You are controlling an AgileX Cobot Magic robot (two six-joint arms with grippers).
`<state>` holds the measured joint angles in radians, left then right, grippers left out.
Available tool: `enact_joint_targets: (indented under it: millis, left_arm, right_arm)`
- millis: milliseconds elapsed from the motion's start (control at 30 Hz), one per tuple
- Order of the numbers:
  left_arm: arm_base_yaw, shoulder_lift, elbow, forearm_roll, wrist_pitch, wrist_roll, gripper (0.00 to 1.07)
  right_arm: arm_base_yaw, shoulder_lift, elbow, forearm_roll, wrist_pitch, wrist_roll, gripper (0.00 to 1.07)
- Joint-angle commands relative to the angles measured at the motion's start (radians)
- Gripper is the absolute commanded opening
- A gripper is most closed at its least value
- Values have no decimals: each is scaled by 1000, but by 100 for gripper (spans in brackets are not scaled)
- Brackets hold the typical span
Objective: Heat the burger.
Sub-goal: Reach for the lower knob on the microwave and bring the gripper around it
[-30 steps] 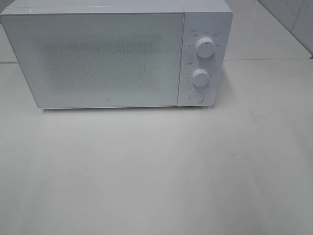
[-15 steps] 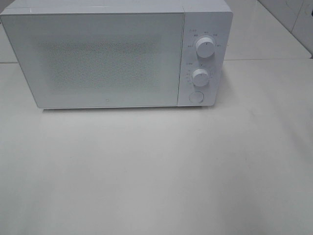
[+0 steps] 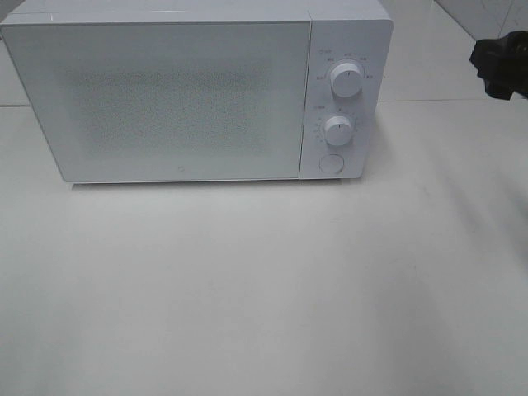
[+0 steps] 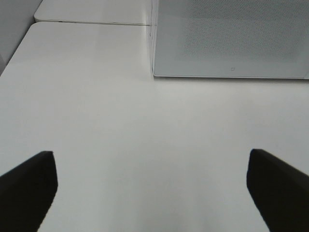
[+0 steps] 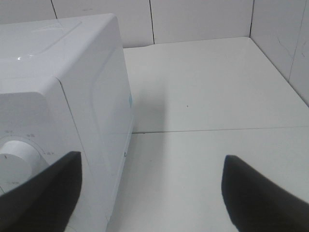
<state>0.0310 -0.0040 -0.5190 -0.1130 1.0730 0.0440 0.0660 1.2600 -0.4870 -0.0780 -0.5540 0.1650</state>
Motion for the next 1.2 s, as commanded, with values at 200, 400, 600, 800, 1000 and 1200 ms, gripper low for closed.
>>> enact_joint_targets:
  millis: [200, 400, 600, 800, 1000, 1200]
  left_arm:
    - [1, -19, 3, -1, -5, 1, 100]
    - [1, -19, 3, -1, -5, 1, 100]
    - [1, -19, 3, -1, -5, 1, 100]
    - [1, -19, 3, -1, -5, 1, 100]
    - [1, -19, 3, -1, -5, 1, 100]
    - [1, -19, 3, -1, -5, 1, 100]
  right_arm:
    - [-2, 38, 126, 124, -268, -132, 76]
    - [13, 39, 199, 225, -375, -209, 76]
    - [130, 77, 257, 388, -506, -336, 76]
    - [344, 175, 270, 617, -631, -439, 76]
    - [507, 270, 269, 747, -743, -434, 76]
    - [622, 347, 235, 881, -766, -434, 76]
